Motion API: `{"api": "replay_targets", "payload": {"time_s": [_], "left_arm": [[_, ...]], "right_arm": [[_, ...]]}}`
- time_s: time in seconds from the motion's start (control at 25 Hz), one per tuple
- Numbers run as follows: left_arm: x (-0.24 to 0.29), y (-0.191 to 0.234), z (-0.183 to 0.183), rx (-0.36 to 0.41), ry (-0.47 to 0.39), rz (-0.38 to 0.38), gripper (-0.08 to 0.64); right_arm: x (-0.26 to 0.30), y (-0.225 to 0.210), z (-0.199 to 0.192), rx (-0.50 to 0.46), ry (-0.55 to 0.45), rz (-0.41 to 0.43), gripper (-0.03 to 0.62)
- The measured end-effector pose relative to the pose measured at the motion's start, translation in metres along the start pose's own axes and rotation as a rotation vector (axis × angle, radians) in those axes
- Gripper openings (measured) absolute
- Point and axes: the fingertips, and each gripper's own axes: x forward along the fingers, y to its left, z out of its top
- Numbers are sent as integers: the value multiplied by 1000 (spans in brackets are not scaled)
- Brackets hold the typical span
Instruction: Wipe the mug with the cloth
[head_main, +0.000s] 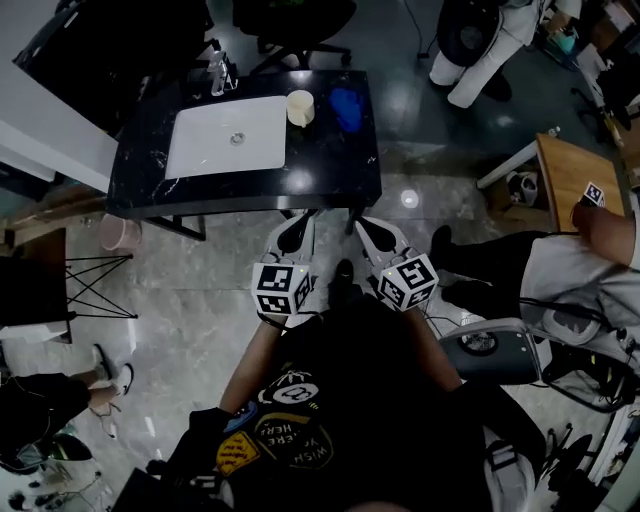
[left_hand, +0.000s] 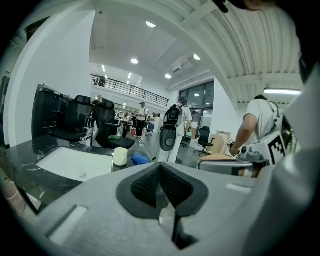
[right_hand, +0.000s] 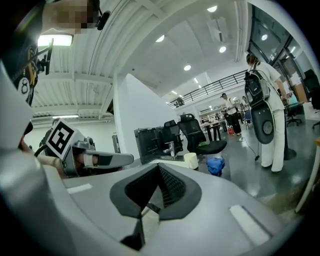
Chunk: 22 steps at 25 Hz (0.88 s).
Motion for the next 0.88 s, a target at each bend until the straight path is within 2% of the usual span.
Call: {"api": "replay_targets", "payload": {"time_s": [0.2, 0.6, 0.8, 0.84, 0.88], "left_arm": [[64, 27, 16, 43, 1, 57, 5], [155, 85, 25, 44, 43, 95, 5], [195, 132, 33, 36, 62, 90, 5], [202, 142, 34, 30, 67, 90, 5], [207, 153, 35, 24, 72, 88, 5]], "right_arm": [[39, -62, -3, -8, 55, 23, 2], [138, -148, -9, -31, 163, 66, 3], [209, -203, -19, -41, 222, -8, 3], [225, -216, -24, -35, 240, -33, 10], [241, -229, -29, -22, 262, -63, 43]]}}
